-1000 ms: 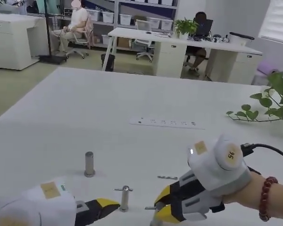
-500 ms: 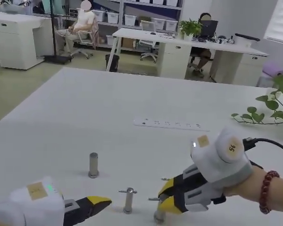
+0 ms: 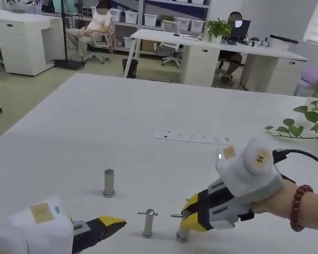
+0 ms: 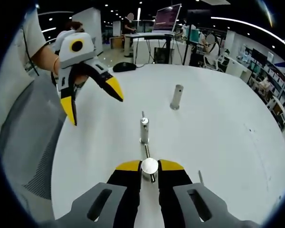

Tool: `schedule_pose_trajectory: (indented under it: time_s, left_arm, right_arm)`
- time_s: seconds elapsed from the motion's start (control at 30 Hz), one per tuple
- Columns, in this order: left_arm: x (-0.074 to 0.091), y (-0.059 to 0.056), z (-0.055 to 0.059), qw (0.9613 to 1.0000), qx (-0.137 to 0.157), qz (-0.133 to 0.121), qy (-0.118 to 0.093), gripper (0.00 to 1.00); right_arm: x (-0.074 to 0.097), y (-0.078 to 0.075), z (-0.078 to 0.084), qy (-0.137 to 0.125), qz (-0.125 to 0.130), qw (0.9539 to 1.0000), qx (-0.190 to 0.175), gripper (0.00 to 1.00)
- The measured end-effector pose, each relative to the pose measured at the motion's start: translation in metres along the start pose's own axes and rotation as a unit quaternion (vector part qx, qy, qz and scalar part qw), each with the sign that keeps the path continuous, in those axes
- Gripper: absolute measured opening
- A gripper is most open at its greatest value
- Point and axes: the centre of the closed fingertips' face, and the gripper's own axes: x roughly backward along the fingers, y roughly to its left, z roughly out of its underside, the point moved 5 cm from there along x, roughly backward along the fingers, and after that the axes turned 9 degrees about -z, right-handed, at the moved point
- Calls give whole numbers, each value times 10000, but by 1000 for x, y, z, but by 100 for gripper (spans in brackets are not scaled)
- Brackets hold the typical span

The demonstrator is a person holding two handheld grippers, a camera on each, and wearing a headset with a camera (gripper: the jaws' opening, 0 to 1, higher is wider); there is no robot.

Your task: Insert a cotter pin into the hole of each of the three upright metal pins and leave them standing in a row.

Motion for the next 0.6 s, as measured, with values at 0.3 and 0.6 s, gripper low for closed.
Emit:
schedule_pose_trajectory:
  time_s: [0.3,0.6]
  left_arm:
    - [0,0,-1,10000,8,-16,-7,52]
    - [0,0,-1,10000,-1,-29,-4,52]
  right_arm:
    - [0,-2,1,-60,-46,10000,-18,14]
    - [0,-4,2,-115,-100,9998,-135,15]
